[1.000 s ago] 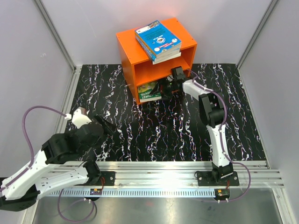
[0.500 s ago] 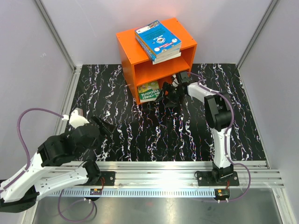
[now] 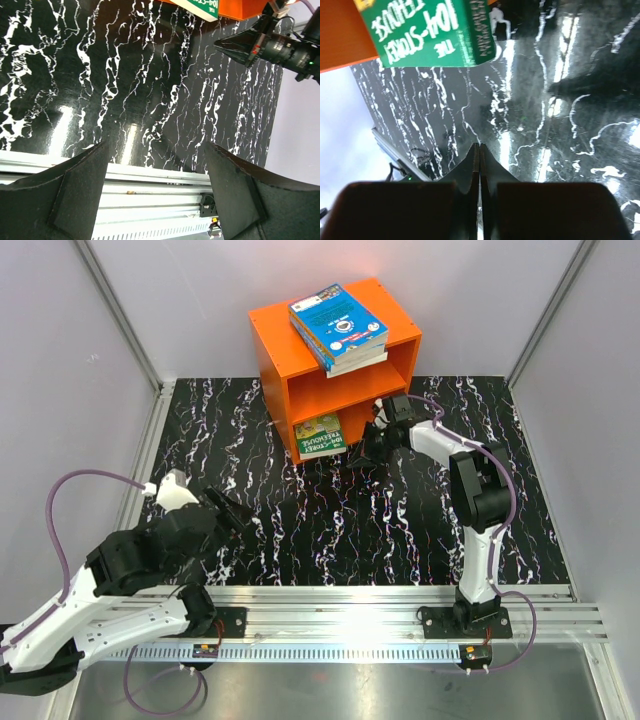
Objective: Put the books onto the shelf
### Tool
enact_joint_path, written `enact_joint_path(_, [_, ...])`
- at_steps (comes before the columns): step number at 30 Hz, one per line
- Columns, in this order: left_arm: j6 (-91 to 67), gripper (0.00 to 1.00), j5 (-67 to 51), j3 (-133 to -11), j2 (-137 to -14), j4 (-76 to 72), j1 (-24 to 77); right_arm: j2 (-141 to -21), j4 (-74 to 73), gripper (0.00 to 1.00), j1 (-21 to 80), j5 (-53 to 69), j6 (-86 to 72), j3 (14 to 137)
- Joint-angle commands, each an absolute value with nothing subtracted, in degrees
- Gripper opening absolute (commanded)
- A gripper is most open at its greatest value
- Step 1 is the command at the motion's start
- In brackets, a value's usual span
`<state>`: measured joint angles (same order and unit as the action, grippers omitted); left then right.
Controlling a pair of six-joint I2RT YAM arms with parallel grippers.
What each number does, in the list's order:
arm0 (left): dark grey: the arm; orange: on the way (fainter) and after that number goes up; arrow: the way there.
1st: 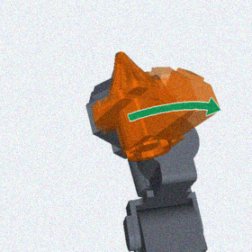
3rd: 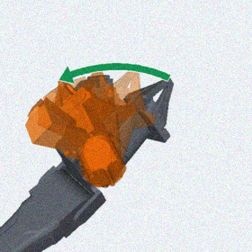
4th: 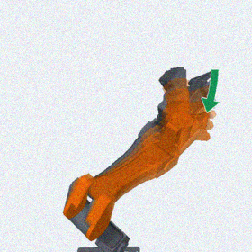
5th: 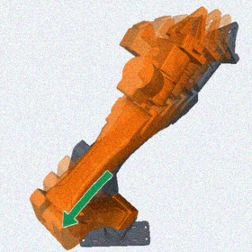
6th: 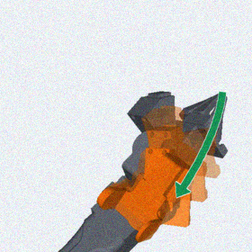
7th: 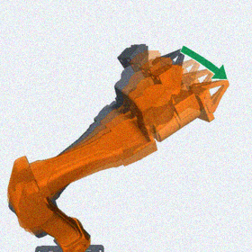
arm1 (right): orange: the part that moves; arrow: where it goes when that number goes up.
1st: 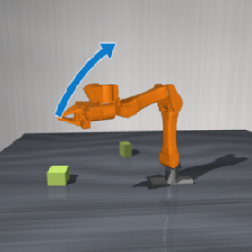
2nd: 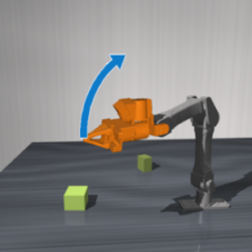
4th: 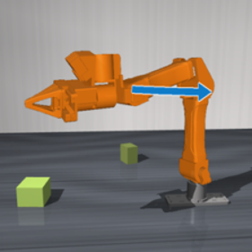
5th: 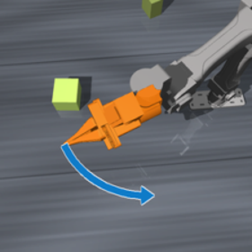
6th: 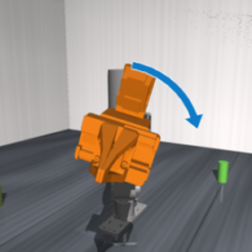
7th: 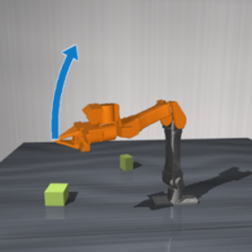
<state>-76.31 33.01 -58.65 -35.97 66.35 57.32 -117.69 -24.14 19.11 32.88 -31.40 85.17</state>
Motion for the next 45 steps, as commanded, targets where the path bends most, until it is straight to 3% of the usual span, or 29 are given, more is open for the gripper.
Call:
enact_joint_path(1, [-74.88, 0.79, 32.61, -58.36, -35.07, 63.63, 57.39, -115.57, -22.59, 0.0, 19.16, 29.27, -31.64, 84.73])
enact_joint_path(33, [-79.37, 0.8, 36.38, -60.38, -31.73, 72.77, 57.39, -132.71, -11.16, 0.0, 19.07, 30.32, -50.98, 100.36])
enact_joint_path(40, [-77.7, 0.82, 36.83, -60.64, -32.87, 71.98, 57.39, -130.7, -11.69, 0.0, 19.07, 29.79, -49.05, 98.18])
enact_joint_path(45, [-76.38, 0.83, 37.09, -60.73, -32.78, 71.37, 57.39, -123.34, -10.9, 0.0, 19.07, 29.62, -46.85, 89.42])
